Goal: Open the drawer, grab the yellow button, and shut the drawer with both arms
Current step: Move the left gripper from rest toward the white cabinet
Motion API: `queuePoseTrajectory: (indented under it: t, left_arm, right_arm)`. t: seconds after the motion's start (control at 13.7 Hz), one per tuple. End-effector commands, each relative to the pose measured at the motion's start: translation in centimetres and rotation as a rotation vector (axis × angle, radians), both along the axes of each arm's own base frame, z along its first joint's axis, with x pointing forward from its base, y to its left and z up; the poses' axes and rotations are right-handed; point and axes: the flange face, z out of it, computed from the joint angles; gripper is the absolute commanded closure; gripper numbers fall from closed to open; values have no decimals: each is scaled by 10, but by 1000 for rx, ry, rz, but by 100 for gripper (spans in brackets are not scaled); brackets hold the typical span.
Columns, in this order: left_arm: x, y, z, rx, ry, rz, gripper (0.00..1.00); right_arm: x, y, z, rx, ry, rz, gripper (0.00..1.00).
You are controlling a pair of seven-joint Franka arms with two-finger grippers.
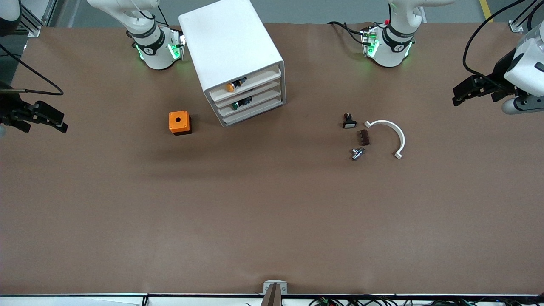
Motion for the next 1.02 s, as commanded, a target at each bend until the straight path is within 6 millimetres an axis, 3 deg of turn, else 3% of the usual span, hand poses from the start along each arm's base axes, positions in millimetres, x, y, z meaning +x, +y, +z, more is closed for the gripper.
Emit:
queuePoseTrajectory:
  t: [0.0,0.44,0.51,0.66,0.73,0.95]
  left_arm:
    - [2,2,5,-2,1,3,0]
    - [10,-2,-2,-8,34,-11,0]
    - [14,-6,-11,-14,52,-17,0]
    - [25,-21,-35,-12,95,-32,0]
    - [27,-39,-44,-11,110,-61,0]
    - [38,-62,-62,-17,138,-18,0]
  right_arm:
    - [-6,-1,2,-19,-7,9,0]
    - [-6,-1,2,-17,-5,9,0]
    - [-6,-1,2,-17,-5,9,0]
    - [-6,-1,3,-17,-8,9,0]
    - [-6,-2,2,-17,-7,8,0]
    - [-6,-2,2,-17,-7,8,0]
